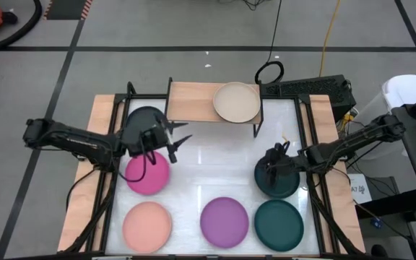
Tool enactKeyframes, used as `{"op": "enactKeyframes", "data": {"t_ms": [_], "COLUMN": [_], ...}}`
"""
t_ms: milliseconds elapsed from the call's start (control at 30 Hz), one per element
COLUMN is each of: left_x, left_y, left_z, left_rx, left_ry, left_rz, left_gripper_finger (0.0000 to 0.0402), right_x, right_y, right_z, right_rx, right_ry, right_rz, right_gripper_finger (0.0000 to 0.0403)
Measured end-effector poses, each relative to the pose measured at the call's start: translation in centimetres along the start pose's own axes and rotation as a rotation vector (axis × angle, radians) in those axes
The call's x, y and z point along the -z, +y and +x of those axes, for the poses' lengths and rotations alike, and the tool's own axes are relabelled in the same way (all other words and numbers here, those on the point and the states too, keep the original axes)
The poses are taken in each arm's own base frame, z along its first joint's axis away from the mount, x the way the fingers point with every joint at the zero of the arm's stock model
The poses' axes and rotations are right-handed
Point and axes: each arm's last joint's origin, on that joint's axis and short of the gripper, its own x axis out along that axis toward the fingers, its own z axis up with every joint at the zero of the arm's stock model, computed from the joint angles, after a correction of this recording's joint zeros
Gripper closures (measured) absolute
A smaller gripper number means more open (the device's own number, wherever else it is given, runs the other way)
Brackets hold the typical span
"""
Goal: Place and stack plates onto a shelf
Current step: Stack the top dark green plate on top of the light brown plate on the shelf
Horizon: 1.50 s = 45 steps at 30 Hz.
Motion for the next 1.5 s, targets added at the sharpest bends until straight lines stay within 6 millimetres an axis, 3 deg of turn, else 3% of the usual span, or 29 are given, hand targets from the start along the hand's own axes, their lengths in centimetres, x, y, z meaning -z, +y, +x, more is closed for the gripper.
{"op": "enactKeyframes", "data": {"t_ms": [267, 767, 1067, 1500], "left_x": [2.4, 2.8, 3.2, 3.2], "left_y": [1.1, 1.2, 1.0, 1.0], "left_z": [-1.7, -1.9, -1.8, -1.8], "left_rx": [-0.137, -0.137, -0.12, -0.121], "left_ry": [-0.074, -0.106, -0.074, -0.072], "left_rz": [-0.077, -0.21, -0.287, -0.282], "left_gripper_finger": [0.0188, 0.0188, 0.0188, 0.0188], "right_x": [0.2, 0.4, 2.1, 2.3], "right_y": [-0.1, -3.1, -4.9, -5.6], "right_z": [-0.1, 0.3, 1.0, 1.5], "right_rx": [0.03, 0.28, 0.354, 0.345], "right_ry": [0.005, 0.073, 0.161, 0.167], "right_rz": [-0.001, 0.122, 0.166, 0.161], "right_gripper_finger": [0.0321, 0.0321, 0.032, 0.0262]}}
